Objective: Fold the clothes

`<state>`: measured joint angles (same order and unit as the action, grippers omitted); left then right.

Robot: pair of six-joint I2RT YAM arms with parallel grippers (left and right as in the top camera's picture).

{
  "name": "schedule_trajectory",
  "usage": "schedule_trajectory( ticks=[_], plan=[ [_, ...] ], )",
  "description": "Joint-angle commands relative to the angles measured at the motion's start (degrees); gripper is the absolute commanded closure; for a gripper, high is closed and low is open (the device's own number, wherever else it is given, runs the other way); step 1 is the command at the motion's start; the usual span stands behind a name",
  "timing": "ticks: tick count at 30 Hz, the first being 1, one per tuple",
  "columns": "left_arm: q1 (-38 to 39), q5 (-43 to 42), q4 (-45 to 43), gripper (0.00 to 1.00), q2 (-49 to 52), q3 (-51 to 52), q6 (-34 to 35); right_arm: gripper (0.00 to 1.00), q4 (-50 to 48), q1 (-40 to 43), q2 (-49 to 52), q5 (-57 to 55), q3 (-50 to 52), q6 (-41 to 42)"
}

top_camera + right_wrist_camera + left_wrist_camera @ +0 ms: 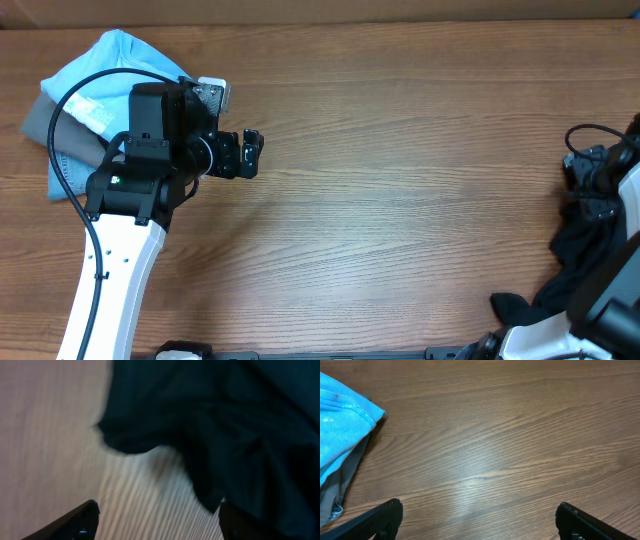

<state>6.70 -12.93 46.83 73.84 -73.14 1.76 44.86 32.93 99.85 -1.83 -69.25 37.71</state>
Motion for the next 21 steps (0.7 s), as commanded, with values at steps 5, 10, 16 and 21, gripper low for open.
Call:
schedule_trajectory(
  ticks=[5, 10, 16, 21],
  plan=[
    [-0.3, -1.1, -0.9, 0.0, -0.1, -1.3, 1.0, 0.37, -2.4, 0.8, 6.4, -0.7, -1.3, 1.1],
    [-0.3, -1.1, -1.3, 0.0, -0.1, -1.3, 1.0, 0.43, -2.6, 0.5, 6.6, -2.6, -1.3, 1.1],
    [-0.3, -1.1, -1.8, 0.0, -0.1, -1.3, 1.0, 0.96, -4.4, 0.4, 6.6, 6.6, -1.4, -2.5],
    [-0.3, -1.1, -2.1, 0.0, -0.1, -1.3, 1.0, 0.96, -6.4, -3.0, 5.8, 28.9, -4.6, -18.3]
  ],
)
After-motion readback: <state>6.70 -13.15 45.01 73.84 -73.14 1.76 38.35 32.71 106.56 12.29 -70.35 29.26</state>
